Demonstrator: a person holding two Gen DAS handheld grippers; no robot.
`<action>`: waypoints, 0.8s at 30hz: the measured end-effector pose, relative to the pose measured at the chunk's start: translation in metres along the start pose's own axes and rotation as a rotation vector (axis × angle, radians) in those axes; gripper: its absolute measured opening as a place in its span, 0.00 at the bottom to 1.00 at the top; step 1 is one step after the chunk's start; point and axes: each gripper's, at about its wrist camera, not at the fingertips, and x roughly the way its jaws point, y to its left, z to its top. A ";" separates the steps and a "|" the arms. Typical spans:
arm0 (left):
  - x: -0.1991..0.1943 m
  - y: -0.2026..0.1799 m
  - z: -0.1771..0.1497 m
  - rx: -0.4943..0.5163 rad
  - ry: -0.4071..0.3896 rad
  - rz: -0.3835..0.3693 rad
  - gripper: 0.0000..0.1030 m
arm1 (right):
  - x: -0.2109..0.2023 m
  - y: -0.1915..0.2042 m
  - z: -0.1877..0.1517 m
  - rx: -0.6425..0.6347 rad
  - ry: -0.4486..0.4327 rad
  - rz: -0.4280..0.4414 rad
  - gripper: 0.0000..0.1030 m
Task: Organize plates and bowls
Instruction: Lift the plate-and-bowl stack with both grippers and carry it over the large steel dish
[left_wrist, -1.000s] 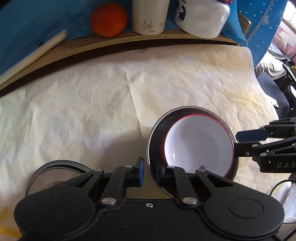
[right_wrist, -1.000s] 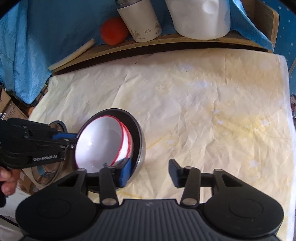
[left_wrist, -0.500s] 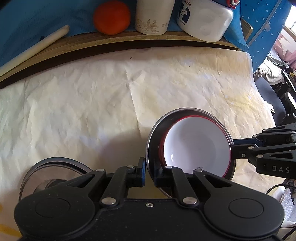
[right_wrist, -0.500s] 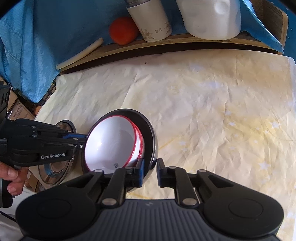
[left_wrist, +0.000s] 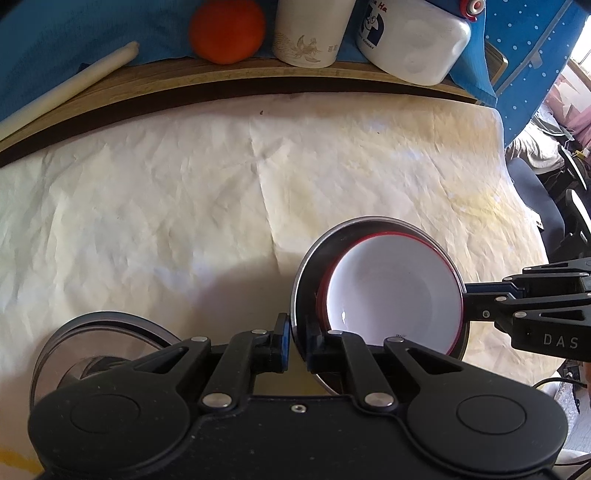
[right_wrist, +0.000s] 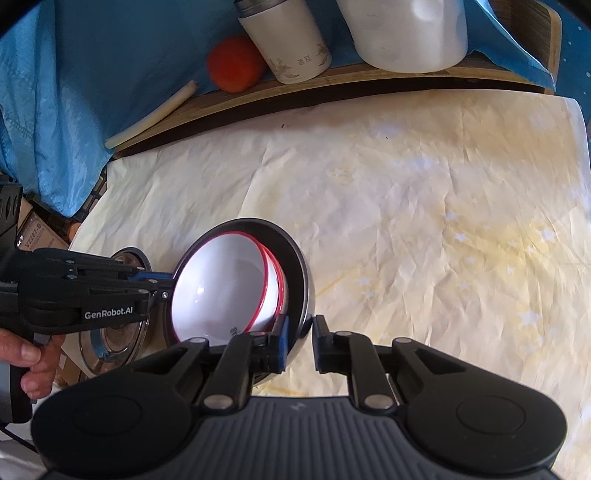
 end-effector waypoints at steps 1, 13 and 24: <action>0.000 0.000 0.000 0.003 -0.001 0.002 0.08 | 0.000 0.000 0.000 0.003 -0.002 -0.001 0.14; 0.000 -0.002 -0.002 0.004 -0.012 0.007 0.07 | -0.001 0.003 -0.002 0.021 -0.020 -0.027 0.13; -0.001 -0.001 -0.002 -0.027 -0.016 0.011 0.06 | -0.001 0.002 -0.004 0.079 -0.037 -0.037 0.11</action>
